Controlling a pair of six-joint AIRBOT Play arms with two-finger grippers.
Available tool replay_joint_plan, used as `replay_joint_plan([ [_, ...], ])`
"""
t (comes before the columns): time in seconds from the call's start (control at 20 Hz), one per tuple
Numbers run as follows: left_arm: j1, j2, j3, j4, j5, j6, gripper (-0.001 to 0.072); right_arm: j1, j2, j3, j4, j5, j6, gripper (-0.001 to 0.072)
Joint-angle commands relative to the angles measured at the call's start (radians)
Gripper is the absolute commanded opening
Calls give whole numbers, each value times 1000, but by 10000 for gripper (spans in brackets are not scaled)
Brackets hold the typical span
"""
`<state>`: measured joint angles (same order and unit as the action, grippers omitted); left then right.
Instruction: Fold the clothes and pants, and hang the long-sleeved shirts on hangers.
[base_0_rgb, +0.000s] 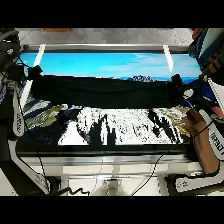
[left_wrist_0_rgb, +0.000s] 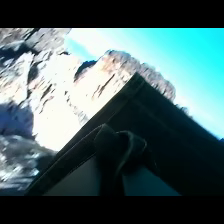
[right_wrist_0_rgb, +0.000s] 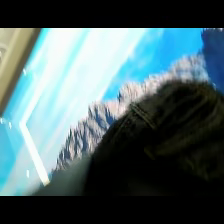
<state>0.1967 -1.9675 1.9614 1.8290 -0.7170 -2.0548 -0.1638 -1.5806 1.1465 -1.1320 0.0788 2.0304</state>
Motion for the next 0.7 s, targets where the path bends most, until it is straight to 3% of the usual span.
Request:
replay_joint_plan([
  [0.0, -14, -3, 2, -31, 201, -14, 498, 7, -13, 0, -47, -84, -38, 632],
  [0.05, -19, 9, 2, -31, 243, -14, 709, 7, -10, 0, -58, -92, -50, 632],
  [0.2, -21, 48, 4, -31, 288, -14, 708, 7, 2, 0, -58, -81, -62, 629],
  [0.35, -13, 97, 4, -30, 103, -14, 700, 7, 3, 0, -58, -28, -62, 628],
  [0.4, -5, 113, 4, -29, -10, -14, 647, 7, 4, 0, -60, 4, -62, 628],
  [0.45, 8, 126, 4, -25, -140, -13, 484, 6, 3, 0, -74, 33, -62, 628],
  [0.5, 22, 132, 3, -23, -259, -2, 407, 6, 3, 0, -87, 55, -62, 628],
  [0.65, 51, 139, -19, -27, -563, 85, 392, -12, 3, 0, -108, 122, -80, 627],
])
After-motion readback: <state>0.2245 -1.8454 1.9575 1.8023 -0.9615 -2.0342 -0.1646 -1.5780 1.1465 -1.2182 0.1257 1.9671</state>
